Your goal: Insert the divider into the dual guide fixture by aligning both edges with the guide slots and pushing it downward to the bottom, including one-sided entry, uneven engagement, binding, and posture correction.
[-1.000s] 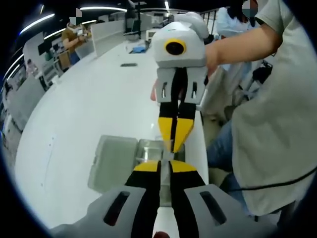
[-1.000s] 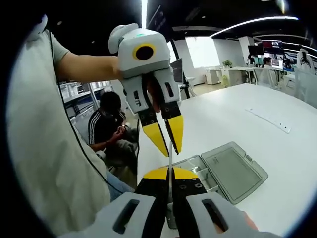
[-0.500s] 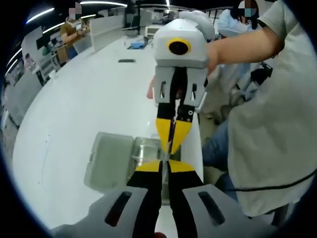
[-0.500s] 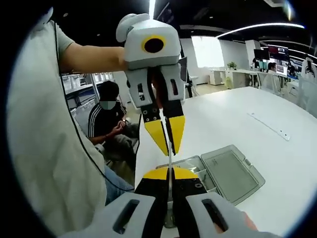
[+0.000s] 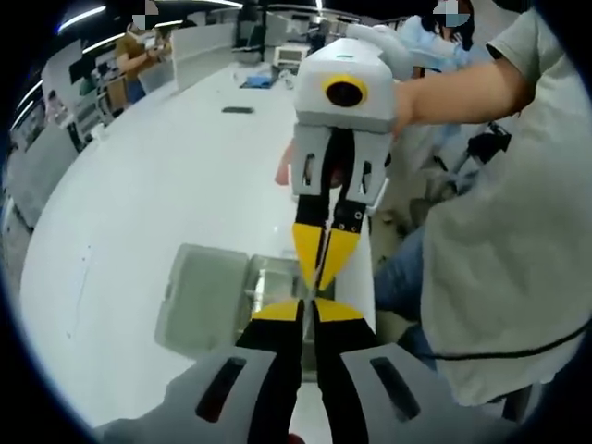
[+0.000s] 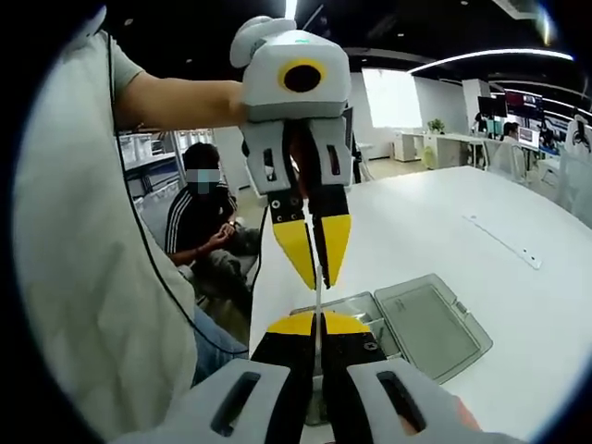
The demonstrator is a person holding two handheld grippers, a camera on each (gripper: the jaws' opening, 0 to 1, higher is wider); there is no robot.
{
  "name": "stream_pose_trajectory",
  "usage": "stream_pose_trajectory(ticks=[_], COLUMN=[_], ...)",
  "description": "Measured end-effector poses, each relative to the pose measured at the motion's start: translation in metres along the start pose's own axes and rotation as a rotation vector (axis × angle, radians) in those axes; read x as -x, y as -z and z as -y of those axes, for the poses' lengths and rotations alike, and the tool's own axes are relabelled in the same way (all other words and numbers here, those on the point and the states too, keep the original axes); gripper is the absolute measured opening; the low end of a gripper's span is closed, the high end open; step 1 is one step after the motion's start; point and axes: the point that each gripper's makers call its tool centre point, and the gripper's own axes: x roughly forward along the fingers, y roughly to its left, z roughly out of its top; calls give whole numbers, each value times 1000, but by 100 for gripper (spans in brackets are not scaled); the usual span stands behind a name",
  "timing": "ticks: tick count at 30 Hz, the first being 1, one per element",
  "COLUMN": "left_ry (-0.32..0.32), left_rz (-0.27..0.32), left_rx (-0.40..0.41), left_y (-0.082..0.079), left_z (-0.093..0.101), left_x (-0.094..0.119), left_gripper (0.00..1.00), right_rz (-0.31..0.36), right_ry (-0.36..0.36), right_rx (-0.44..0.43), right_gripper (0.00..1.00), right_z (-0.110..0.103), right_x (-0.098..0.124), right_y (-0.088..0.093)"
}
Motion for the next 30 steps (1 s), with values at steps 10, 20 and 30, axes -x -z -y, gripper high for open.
stream_pose_trajectory(ticks=[10,20,30], left_ry=[11,8,1], left_rz=[-34,-70,-52], left_rx=[-29,-66,-15], left_y=[4,7,4], left_z=[2,4,1], left_x=[-4,-4,0], left_gripper=[0,0,0], right_rz=[-16,-25,5], right_ry=[4,6,8], right_rx=[29,50,30], right_gripper=[0,0,0], right_z=[1,0,2], right_x=[-3,-8,-8], right_y=[5,8,5])
